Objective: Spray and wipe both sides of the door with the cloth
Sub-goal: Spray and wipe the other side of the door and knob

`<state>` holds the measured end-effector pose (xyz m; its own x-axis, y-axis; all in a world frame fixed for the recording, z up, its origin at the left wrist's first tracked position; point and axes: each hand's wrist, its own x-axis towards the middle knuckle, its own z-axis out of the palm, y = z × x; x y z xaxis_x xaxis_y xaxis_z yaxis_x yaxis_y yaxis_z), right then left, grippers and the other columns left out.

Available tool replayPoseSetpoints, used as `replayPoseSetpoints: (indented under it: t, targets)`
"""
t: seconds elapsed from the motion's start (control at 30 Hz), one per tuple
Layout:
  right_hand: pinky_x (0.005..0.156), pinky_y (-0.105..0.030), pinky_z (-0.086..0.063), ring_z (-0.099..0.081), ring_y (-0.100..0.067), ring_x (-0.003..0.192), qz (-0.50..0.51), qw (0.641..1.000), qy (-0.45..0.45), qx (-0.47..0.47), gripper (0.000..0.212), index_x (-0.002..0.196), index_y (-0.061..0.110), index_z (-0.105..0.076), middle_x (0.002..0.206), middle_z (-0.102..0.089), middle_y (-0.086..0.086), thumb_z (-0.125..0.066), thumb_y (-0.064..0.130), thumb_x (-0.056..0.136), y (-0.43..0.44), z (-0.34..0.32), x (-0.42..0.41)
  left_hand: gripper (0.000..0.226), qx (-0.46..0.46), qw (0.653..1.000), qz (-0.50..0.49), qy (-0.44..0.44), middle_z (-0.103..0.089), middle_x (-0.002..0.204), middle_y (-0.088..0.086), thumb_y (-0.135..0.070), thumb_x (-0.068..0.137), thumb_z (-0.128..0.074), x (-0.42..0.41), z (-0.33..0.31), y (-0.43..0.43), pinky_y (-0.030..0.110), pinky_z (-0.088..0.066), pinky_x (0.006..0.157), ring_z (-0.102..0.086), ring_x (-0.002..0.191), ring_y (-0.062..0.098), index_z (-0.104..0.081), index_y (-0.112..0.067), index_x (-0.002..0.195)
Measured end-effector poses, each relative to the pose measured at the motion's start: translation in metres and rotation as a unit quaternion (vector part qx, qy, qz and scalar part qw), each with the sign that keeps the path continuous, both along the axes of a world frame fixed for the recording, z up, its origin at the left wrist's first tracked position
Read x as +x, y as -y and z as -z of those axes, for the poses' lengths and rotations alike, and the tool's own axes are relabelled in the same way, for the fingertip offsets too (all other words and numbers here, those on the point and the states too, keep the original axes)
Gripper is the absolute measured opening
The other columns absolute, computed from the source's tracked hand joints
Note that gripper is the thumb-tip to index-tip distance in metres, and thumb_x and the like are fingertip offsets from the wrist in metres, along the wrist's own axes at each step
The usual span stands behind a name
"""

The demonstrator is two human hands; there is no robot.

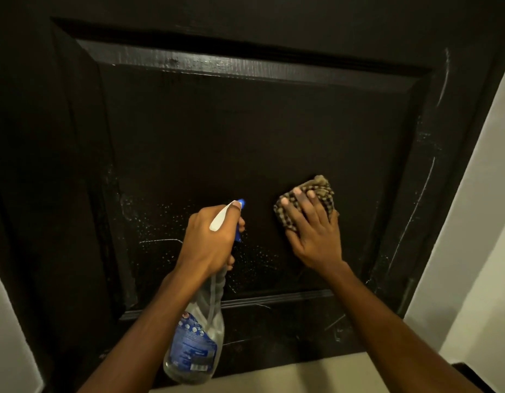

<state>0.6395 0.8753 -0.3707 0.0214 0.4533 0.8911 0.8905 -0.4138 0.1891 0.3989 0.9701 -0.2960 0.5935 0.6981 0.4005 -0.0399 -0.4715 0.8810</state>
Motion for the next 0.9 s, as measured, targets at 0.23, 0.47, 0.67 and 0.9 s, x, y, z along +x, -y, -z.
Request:
replayPoseSetpoints:
  t: [0.23, 0.47, 0.67, 0.9]
  targets:
    - [0.123, -0.05, -0.012, -0.012, -0.026, 0.155, 0.038, 0.942, -0.231, 0.242, 0.063, 0.159, 0.022, -0.022, 0.168, -0.019, -0.008, -0.043, 0.033, 0.101, 0.035, -0.041, 0.052, 0.043, -0.001, 0.999, 0.036, 0.004, -0.072, 0.081, 0.006, -0.043, 0.102, -0.045, 0.037, -0.004, 0.022, 0.031, -0.052, 0.042, -0.056, 0.037, 0.016, -0.068, -0.013, 0.082]
    - [0.112, -0.068, -0.02, -0.011, -0.027, 0.153, 0.023, 0.937, -0.285, 0.199, 0.062, 0.158, 0.024, -0.018, 0.166, -0.016, -0.008, -0.038, 0.041, 0.102, -0.011, 0.049, -0.017, 0.043, -0.009, 1.0, 0.008, 0.012, -0.071, 0.074, 0.011, -0.042, 0.102, -0.046, 0.025, 0.02, 0.026, 0.035, -0.053, 0.039, -0.056, 0.036, 0.021, -0.068, -0.013, 0.081]
    - [0.109, -0.074, -0.016, -0.004, -0.02, 0.154, -0.03, 0.919, -0.336, 0.202, 0.062, 0.159, 0.03, -0.016, 0.168, -0.015, -0.008, -0.035, 0.043, 0.101, -0.025, 0.043, -0.043, 0.043, -0.023, 0.999, -0.027, 0.013, -0.071, 0.076, 0.013, -0.042, 0.103, -0.046, -0.005, 0.033, 0.016, 0.035, -0.051, 0.04, -0.054, 0.037, 0.024, -0.068, -0.012, 0.08]
    - [0.114, -0.069, -0.009, 0.008, -0.008, 0.153, -0.065, 0.927, -0.308, 0.203, 0.061, 0.16, 0.028, -0.02, 0.17, -0.011, 0.0, -0.034, 0.042, 0.102, -0.041, -0.002, -0.061, 0.044, 0.02, 0.998, -0.054, 0.011, -0.07, 0.073, 0.016, -0.04, 0.103, -0.045, -0.026, 0.036, 0.001, 0.032, -0.049, 0.036, -0.057, 0.036, 0.024, -0.068, -0.012, 0.076]
